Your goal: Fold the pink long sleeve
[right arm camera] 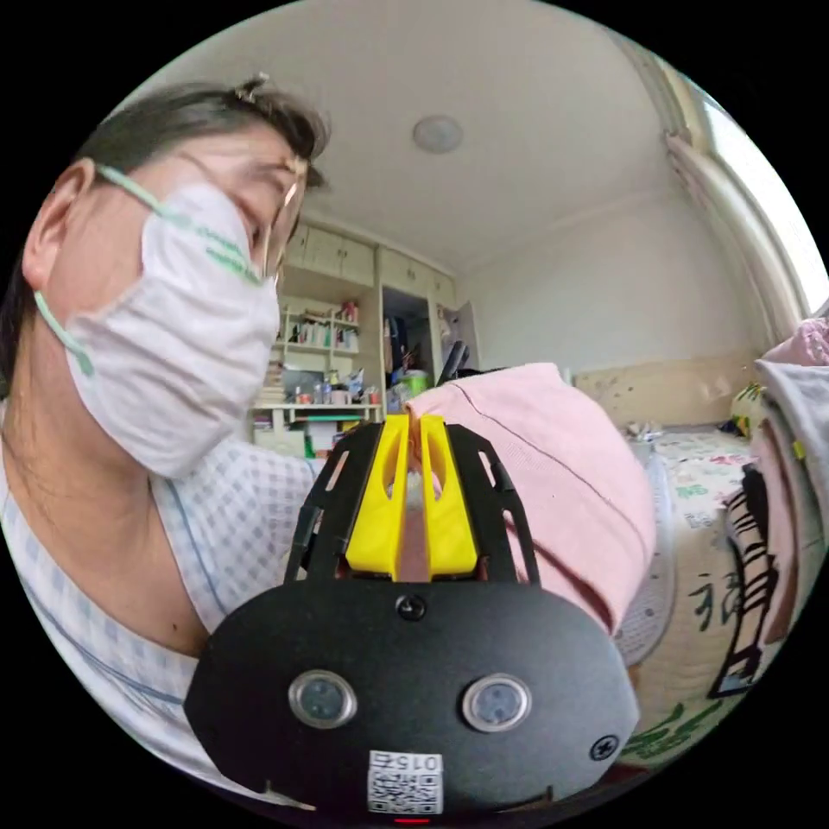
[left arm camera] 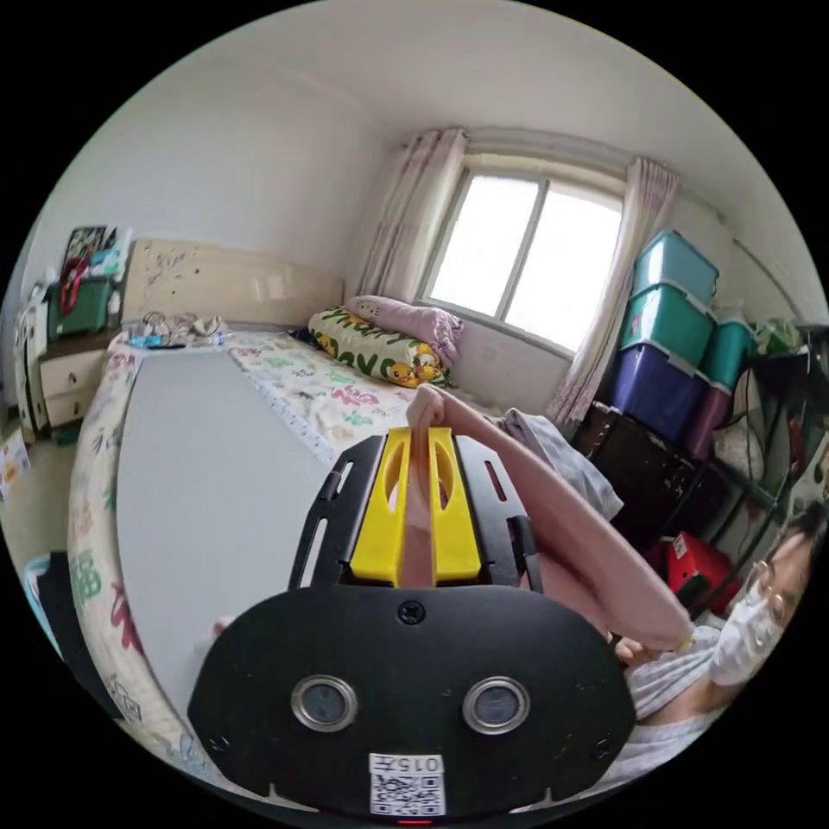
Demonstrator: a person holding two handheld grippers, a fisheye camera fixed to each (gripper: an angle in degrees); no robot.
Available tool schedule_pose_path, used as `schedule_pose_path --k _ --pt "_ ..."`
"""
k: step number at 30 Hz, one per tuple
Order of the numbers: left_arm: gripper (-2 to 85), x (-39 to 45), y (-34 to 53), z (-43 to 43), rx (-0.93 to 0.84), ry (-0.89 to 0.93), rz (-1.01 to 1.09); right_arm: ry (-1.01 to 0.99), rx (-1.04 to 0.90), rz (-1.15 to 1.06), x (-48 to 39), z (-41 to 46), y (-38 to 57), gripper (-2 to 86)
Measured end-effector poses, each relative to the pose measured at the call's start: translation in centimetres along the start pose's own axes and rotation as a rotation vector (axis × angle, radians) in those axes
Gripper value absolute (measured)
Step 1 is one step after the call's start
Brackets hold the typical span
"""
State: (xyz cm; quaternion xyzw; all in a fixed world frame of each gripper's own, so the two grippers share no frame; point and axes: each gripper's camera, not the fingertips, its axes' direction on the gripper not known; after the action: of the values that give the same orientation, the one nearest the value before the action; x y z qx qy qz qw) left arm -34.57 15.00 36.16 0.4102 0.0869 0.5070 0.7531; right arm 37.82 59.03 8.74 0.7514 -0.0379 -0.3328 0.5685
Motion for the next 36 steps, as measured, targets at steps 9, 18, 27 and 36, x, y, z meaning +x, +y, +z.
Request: schedule_pose_path --k 9,18,27,36 --pt "5.8 -14.3 15.6 -4.7 -0.172 -0.134 -0.111 -0.082 -0.420 0.081 -3.2 15.3 6.8 1.3" --pt "11.4 -14.4 17.5 -1.1 -0.063 -0.029 -0.081 0.032 -0.378 0.007 -6.0 17.2 7.1 2.3" --pt "11.5 -12.2 21.4 10.6 -0.419 -0.008 0.078 -0.042 -0.409 -0.022 -6.7 18.3 8.7 2.5" --pt "13.3 -10.6 23.9 14.4 -0.398 -0.037 0.045 -0.053 -0.397 -0.118 -8.1 19.6 9.3 3.0"
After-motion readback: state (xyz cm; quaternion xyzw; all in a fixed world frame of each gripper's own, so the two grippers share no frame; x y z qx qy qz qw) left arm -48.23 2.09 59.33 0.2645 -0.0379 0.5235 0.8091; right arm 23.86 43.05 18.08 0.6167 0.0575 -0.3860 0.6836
